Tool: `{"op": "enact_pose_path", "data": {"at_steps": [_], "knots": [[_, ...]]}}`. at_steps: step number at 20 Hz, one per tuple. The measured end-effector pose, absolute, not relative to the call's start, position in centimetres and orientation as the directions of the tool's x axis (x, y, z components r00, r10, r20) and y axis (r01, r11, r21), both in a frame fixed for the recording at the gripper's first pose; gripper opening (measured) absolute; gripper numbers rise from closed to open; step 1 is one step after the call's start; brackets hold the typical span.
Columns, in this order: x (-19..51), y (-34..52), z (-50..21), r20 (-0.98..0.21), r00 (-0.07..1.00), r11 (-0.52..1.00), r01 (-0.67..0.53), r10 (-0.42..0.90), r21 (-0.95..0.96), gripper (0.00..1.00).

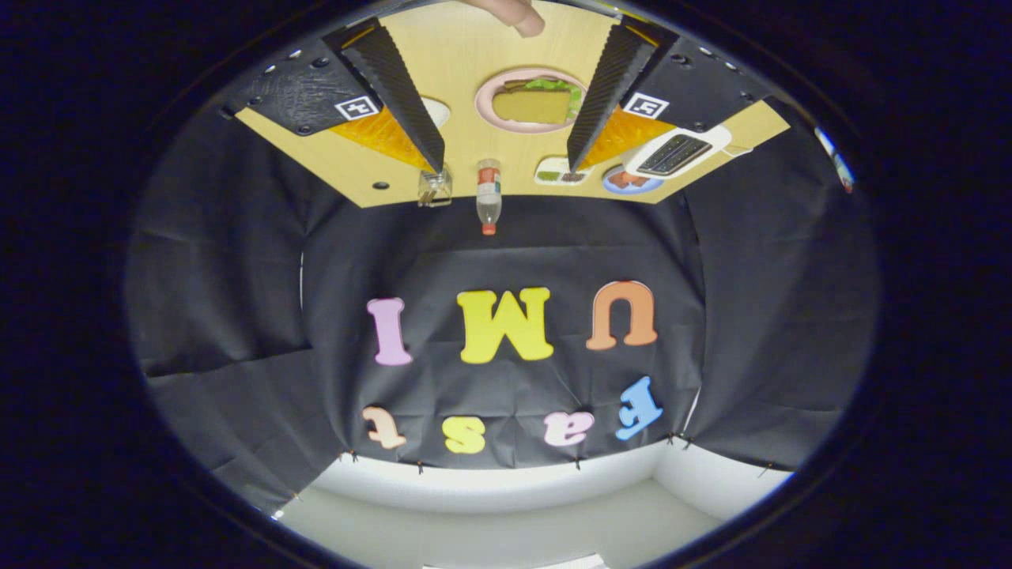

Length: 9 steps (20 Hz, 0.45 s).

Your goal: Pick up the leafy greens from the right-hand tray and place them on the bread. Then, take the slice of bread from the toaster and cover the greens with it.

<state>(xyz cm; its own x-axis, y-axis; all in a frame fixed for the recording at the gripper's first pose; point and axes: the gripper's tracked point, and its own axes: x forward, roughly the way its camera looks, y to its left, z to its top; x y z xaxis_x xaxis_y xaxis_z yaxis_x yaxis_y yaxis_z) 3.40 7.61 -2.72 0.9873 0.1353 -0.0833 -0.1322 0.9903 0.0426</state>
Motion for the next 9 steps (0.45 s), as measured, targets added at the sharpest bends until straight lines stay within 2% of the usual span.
{"op": "enact_pose_path", "data": {"at_steps": [4,9], "knots": [[-1.0,7.1,-2.5,0.002,0.994,0.993,-0.112,0.112,0.040,0.96],[-3.1,6.6,-3.9,-0.009,0.995,0.994,-0.099,0.099,0.035,0.96]]}}
